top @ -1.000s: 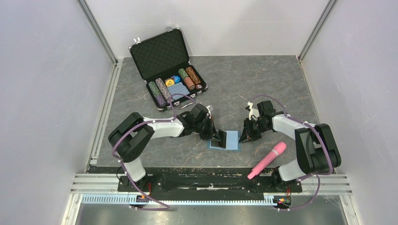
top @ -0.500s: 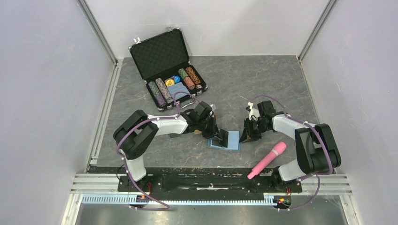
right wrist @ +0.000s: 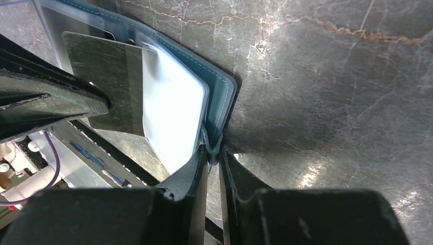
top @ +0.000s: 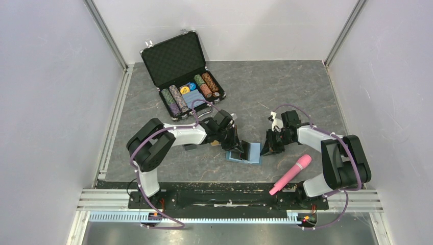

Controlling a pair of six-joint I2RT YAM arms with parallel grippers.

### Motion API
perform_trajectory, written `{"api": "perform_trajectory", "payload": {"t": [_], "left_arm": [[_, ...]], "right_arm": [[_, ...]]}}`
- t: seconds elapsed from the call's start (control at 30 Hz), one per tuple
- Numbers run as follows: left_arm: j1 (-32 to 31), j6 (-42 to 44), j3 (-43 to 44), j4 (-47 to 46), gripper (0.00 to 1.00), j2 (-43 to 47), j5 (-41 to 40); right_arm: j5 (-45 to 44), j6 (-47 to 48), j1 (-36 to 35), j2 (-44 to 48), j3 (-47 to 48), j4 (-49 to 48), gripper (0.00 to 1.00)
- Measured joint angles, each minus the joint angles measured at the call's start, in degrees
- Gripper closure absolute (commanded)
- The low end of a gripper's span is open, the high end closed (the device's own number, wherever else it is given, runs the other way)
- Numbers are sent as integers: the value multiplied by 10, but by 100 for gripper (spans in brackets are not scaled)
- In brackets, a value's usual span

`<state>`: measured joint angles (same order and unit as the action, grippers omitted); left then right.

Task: Put the credit cards into the card holder
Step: Insert the credit card into the card holder.

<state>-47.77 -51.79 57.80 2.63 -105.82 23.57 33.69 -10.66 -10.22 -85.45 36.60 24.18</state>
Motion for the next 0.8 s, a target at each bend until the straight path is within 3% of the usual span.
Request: {"api": "perform_trajectory", "payload": {"t": [0.8], "left_arm": [[-16,-11,-7,50,98,34,-66]], "right_arm": [[12,-3,-2,1,-8,-12,87]]}}
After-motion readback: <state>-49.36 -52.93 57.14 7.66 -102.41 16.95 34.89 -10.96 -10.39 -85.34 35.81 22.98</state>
